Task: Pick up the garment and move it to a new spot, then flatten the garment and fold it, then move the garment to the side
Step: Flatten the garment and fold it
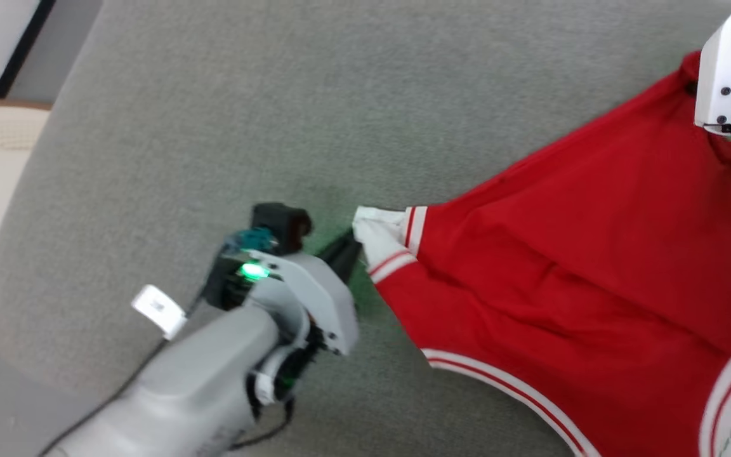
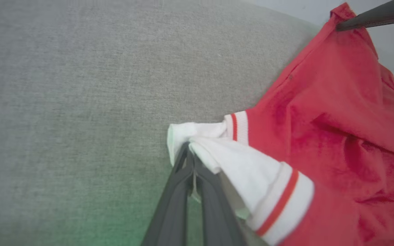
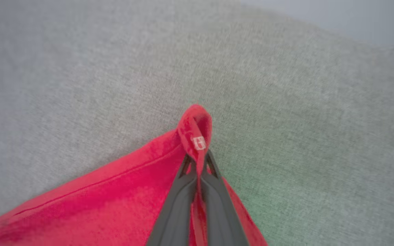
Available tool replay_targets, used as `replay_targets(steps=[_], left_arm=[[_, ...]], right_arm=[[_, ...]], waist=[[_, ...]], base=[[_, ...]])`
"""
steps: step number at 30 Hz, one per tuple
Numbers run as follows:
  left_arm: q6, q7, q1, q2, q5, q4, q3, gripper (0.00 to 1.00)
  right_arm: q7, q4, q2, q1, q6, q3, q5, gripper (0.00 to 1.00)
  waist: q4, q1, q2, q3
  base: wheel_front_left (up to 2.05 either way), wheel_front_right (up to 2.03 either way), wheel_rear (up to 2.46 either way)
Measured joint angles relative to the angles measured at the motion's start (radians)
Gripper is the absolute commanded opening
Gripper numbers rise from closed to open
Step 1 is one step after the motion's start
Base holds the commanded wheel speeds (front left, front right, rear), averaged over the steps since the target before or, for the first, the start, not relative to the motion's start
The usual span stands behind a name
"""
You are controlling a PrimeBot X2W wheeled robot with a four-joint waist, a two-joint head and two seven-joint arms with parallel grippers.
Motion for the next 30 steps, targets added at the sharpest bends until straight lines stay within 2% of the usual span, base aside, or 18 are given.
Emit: replay_targets(steps=[6,12,16,20,24,30], left_arm=[[0.001,0.067,-0.088,0.076,-0.006,0.030,0.032,0.00],[-0.043,0.189,-0.276,0.103,0.005,0.138,0.043,0.00],[-0.059,0.240,-0.415,0.088,0.018,0.255,0.057,0.00],[-0.077,0.267,-0.551,0.046,0.043,0.380,0.060,0.00],[-0.086,0.262,-0.684,0.018,0.076,0.499,0.064,0.00],[-0.095,0.212,-0.866,-0.005,0.136,0.643,0.059,0.00]], right_arm=[[-0.100,-0.032,0.028,0.002,0.000,-0.009,0.050,0.00],[-0.230,-0.041,0.080,-0.045,0.000,-0.010,0.057,0.00],[-0.322,-0.011,0.126,-0.097,0.000,-0.006,0.020,0.00],[-0.436,0.039,0.174,-0.170,0.000,-0.024,-0.045,0.00],[-0.556,0.079,0.219,-0.253,0.000,-0.045,-0.099,0.00],[-0.704,0.139,0.234,-0.338,0.000,-0.073,-0.146,0.00]], waist=[[-0.061,0.0000,0.0000,-0.038],[-0.122,0.0000,0.0000,-0.087],[-0.166,0.0000,0.0000,-0.116],[-0.212,0.0000,0.0000,-0.141],[-0.260,0.0000,0.0000,-0.155],[-0.325,0.0000,0.0000,-0.158]], base=[[0.00,0.00,0.00],[0.00,0.00,0.00],[0.00,0.00,0.00],[0.00,0.00,0.00],[0.00,0.00,0.00],[0.00,0.00,0.00]])
